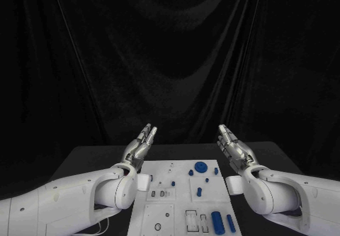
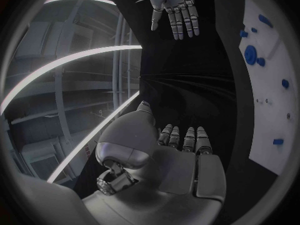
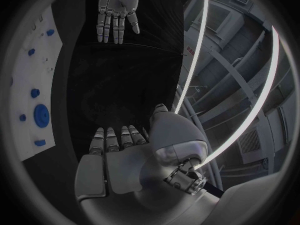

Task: Assemble the parts on the task board

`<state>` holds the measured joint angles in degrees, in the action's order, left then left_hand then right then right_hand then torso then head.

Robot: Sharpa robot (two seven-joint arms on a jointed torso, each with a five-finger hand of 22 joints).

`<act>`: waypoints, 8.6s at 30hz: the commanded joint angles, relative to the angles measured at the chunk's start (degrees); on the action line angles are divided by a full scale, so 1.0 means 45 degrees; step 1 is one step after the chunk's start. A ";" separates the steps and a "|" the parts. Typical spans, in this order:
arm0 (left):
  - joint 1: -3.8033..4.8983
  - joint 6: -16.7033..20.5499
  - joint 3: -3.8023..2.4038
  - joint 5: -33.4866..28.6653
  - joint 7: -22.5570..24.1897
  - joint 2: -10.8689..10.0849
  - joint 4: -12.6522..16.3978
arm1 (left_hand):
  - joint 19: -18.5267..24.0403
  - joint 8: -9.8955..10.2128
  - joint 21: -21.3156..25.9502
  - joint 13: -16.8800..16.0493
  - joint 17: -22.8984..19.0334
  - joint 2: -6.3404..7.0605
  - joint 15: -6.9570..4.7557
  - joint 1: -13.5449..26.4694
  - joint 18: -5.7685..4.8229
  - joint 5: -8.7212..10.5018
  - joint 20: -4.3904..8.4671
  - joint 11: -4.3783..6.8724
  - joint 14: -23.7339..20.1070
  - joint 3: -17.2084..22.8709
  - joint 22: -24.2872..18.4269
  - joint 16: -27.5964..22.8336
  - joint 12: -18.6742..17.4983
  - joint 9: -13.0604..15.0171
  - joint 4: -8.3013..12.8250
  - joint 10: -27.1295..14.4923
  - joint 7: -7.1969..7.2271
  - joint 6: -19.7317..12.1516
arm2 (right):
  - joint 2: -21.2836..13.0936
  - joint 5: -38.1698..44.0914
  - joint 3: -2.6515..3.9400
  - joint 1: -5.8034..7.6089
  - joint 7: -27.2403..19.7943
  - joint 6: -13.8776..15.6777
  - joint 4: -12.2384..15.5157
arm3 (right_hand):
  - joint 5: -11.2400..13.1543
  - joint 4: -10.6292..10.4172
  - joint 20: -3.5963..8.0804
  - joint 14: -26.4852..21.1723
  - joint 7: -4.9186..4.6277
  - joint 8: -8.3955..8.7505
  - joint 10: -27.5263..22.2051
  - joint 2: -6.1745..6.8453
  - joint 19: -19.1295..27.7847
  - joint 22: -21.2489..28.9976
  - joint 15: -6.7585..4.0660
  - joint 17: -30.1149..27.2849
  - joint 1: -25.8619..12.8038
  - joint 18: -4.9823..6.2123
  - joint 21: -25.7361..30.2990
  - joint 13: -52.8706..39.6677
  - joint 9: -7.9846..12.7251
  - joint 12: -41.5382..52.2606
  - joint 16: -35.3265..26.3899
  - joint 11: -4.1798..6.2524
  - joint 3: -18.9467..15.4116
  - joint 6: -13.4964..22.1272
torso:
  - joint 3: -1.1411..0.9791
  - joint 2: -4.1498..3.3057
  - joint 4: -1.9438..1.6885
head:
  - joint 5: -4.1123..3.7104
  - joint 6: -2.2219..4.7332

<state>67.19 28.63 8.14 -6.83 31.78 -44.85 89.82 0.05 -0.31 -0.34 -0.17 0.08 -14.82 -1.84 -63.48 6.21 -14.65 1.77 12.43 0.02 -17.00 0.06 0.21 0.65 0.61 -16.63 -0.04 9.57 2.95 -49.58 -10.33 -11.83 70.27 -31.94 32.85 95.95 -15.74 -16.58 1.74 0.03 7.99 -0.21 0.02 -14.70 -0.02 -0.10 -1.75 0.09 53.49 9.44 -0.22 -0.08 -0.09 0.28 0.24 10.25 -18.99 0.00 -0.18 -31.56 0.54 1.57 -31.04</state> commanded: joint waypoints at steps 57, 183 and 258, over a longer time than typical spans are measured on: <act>0.0783 -0.7256 0.0882 0.1668 0.2555 -0.1903 -0.0894 | -0.0010 -0.0048 0.0075 0.0037 -0.0018 -0.0025 -0.0173 -0.1528 0.0314 -0.0528 -0.0643 -0.1760 -0.0005 0.0244 -0.0013 -0.0047 -0.0145 -0.0014 -0.0020 0.0009 -0.0003 -0.0032 | 0.0759 2.4039 -0.0010 0.2830 0.5312 -0.5911 -0.2924 | 0.0734 0.1767 -0.3190 1.1262 -0.1452 -0.0670 0.4523 0.4157 -1.2264 -0.0863 0.1878 0.1475 0.7375 0.0258 -0.2205 -0.0564 -0.0632 0.0489 0.1169 -0.3747 0.5250 -0.6208 | -0.0042 -0.0950 -0.0046 | 0.0055 -0.2729; 0.1057 -0.7923 0.0883 0.1671 0.2159 -0.2349 -0.0634 | -0.0010 -0.0364 0.0075 0.0028 -0.0018 -0.0242 0.0338 -0.2971 0.0905 -0.2227 -0.1853 -0.1879 -0.0005 0.0848 -0.0013 -0.0047 -0.0122 0.0187 0.0146 0.0015 -0.1544 0.1257 | 0.5232 2.3878 -0.0006 0.2305 0.5332 -0.3701 -0.7650 | 0.0109 0.2467 -0.1541 1.8118 -0.3394 -0.1353 1.5415 0.4905 -1.7643 -1.5772 0.0189 0.9077 0.6416 -0.1047 -1.6724 -0.0824 -0.2219 0.1045 1.2444 -0.3144 0.9035 -1.3670 | 0.0402 -0.2565 -0.0878 | -0.0469 -0.2763; 0.1048 -0.8174 0.0888 0.1671 0.1647 -0.2275 -0.1041 | -0.0010 -0.0478 0.0075 0.0037 -0.0018 -0.0403 0.0518 -0.3074 0.0896 -0.2389 -0.1958 -0.2067 -0.0005 0.1141 -0.0013 -0.0047 -0.0145 0.0224 0.0067 0.0009 -0.1829 0.1518 | 0.4263 2.3918 -0.0005 0.2384 0.5725 -0.2489 -0.6928 | 0.0667 0.2974 -0.1667 1.5946 -0.2952 -0.0852 1.0748 0.4574 -1.5805 -1.4365 0.0278 0.6839 0.6289 -0.0545 -1.4612 -0.0981 -0.0929 0.1521 1.1219 -0.3533 0.7905 -0.8458 | 0.0438 -0.2523 -0.0844 | -0.0619 -0.2691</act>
<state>71.79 -7.49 12.18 0.52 38.67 -55.01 84.92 0.03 -2.06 -0.34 -0.07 0.07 -16.31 0.12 -76.90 9.75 -25.14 -6.66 3.47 0.13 -12.21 0.05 0.21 0.37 1.53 -16.44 -0.02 1.32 9.53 -29.43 97.04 -11.92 80.50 -7.59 18.11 63.43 -12.37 -3.27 -5.82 72.18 -5.22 -3.84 47.90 6.36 -71.38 -64.87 -0.48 30.94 81.96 5.88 -66.23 -4.39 -4.12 6.76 50.85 -5.66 16.95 -37.25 1.82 -42.92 -3.34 -1.07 -43.31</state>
